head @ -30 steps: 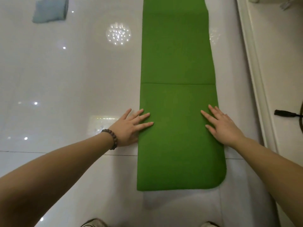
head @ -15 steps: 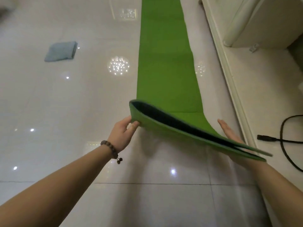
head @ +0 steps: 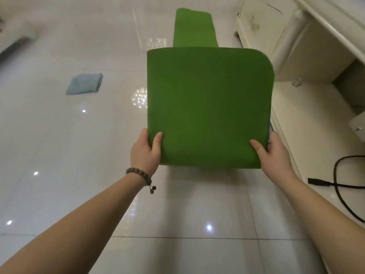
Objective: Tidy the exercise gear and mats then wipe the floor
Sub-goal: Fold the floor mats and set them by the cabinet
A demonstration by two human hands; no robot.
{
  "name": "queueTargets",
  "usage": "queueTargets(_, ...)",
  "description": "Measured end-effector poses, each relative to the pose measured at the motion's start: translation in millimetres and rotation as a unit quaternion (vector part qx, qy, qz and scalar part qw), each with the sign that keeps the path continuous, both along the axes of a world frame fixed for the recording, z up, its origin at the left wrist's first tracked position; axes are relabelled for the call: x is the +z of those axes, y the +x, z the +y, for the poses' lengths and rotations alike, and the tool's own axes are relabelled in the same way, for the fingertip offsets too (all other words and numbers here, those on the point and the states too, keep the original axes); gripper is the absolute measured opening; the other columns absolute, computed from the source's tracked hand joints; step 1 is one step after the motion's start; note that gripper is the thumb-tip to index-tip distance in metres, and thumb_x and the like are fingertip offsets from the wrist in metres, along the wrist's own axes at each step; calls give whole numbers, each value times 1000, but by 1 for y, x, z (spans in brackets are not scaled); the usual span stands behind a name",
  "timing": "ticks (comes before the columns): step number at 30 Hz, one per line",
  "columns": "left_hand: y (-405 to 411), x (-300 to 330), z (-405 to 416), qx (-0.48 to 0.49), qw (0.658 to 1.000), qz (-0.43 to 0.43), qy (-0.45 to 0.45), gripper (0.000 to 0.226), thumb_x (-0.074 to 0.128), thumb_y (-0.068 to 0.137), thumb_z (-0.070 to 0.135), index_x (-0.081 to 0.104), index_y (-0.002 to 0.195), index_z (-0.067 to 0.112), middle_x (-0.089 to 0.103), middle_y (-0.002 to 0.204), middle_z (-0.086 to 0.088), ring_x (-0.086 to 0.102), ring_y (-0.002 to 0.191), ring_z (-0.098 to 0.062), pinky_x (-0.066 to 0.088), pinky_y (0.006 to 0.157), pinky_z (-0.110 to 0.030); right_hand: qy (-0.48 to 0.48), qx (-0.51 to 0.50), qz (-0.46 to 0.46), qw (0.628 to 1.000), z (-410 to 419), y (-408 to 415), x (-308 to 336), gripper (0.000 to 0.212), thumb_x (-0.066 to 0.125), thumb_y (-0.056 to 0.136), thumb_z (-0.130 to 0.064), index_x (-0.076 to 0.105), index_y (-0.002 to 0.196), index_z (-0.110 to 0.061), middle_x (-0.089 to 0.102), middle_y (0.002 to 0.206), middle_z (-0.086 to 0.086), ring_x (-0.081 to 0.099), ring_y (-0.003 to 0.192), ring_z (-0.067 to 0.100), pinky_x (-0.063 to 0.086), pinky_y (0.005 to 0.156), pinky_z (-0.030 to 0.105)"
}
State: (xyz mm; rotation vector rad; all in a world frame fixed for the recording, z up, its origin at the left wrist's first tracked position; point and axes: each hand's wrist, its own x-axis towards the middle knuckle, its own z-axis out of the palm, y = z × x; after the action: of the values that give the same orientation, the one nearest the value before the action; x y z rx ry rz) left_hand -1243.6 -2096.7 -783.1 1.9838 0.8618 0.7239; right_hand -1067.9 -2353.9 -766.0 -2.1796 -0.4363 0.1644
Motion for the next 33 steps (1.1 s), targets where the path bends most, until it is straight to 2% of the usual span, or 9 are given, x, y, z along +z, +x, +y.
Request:
queueTargets(7,-27,35,3,10,999,34,23,29,54,96,27,43,79,7,45,60,2,43,52,-6,31,47,-15,51,-19,-60,997,-1,-37,20,17,60,91,-27,52,103,-18,60,86,-11,59,78,2,47,64,27)
queueTargets(9,-18,33,9,8,998,55,26,26,53,96,31,46,87,8,50,65,4,52,60,-13,31,48,-14,51,-39,-69,996,7,-32,13,20,60,91,-29,52,104,-16,59,84,-7,57,74,11,43,62,28)
queueTargets(11,-3,20,15,2,996,91,7,32,53,96,36,50,116,10,61,84,1,64,81,-26,41,60,-23,16,-51,-72,996,19,-20,-5,28,60,91,-32,52,110,-12,59,86,-1,57,77,23,36,61,29)
queueTargets(13,7,0,17,-27,986,162,-5,63,53,95,40,29,146,14,55,126,-12,58,111,-32,48,85,-35,-54,-54,-45,996,27,-9,-28,48,58,91,-37,43,128,-10,59,97,8,59,87,33,37,65,31)
queueTargets(16,-4,-35,6,-72,940,267,202,73,41,94,55,15,153,20,18,156,-18,25,141,-34,27,114,-49,-189,-38,11,981,26,-14,-59,77,47,92,-51,8,151,-22,32,145,18,42,126,37,39,99,43)
queueTargets(18,-22,-57,-11,-162,897,276,306,70,28,93,62,19,152,25,12,159,-16,12,147,-30,15,117,-53,-288,4,-101,952,18,-32,-72,75,35,93,-59,3,152,-25,12,157,14,18,143,31,19,115,48)
queueTargets(22,-40,-103,-38,-331,812,359,319,70,13,92,69,16,152,34,15,160,-9,7,148,-29,11,112,-61,-332,234,-225,886,21,-96,-109,70,31,90,-59,23,150,-24,14,158,6,13,146,24,9,113,59)
queueTargets(27,-14,-122,-29,-354,767,446,296,79,-16,74,75,-21,146,41,-27,155,2,-24,144,-23,-18,112,-56,-414,333,-185,827,22,-104,-154,63,17,95,-62,29,147,-27,29,155,2,12,145,20,18,107,61)
queueTargets(33,-23,-137,-25,-304,814,383,314,67,17,93,67,23,151,33,21,159,-7,9,147,-31,9,113,-59,-397,319,-171,844,45,-115,-148,69,31,91,-60,36,146,-19,23,156,5,21,144,21,16,108,61)
